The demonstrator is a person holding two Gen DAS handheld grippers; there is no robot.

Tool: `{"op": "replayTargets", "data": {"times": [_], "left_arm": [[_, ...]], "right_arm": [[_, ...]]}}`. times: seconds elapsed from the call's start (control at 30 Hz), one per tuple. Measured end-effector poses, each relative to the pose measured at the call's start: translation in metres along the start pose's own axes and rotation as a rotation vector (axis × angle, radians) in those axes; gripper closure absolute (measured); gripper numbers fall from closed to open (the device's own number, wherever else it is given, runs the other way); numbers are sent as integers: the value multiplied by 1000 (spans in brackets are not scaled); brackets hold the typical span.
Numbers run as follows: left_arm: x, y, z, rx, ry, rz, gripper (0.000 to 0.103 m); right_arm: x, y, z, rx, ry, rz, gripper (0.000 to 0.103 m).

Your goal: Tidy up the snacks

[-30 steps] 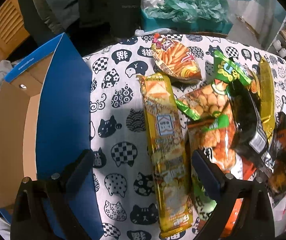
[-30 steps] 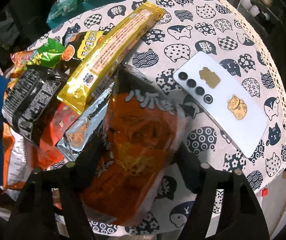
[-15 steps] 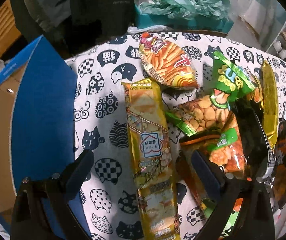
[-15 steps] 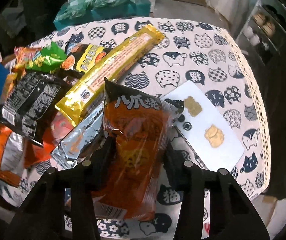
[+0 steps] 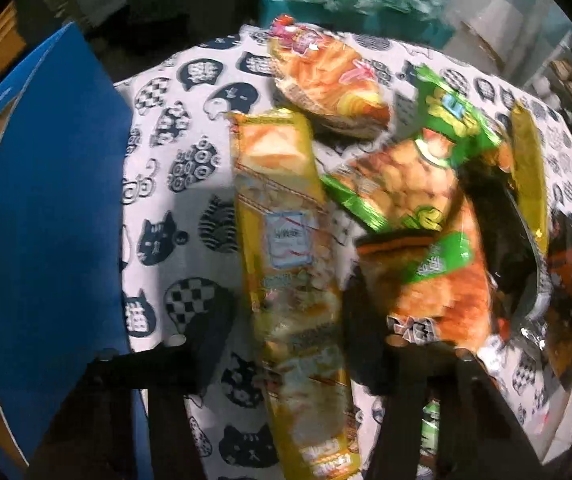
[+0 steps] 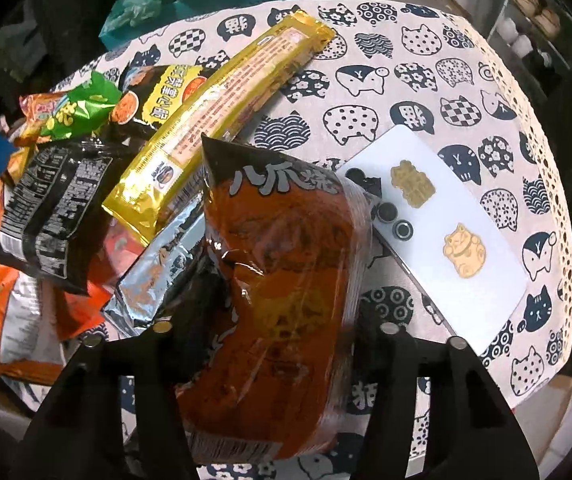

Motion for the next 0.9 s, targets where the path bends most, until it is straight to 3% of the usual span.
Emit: {"op": "replayTargets", "data": {"times": [0.07,0.13,0.47,0.9], "left_arm": [[1,4,-1,17,-24,-24,68],[3,9,-2,27,-46,-37,71],[16,44,-4,106,-112,-49,72],[17,133,36,234,-156,-17,72]], "right_arm": [[3,5,-2,17,1,9,56],[5,10,-4,37,9,29,56],[2,63,-12,145,45,67,56],[-42,116,-30,267,129,65,56]]}}
Point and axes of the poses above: each gripper's, at about its wrist camera, not at the fingertips, and y roughly against the way its jaws point, x to its right, z to its underside, the point moved 10 cm from there along -y, roughly the way its jaws point, and after that the axes turned 9 degrees about z, right-handed, at the moved point
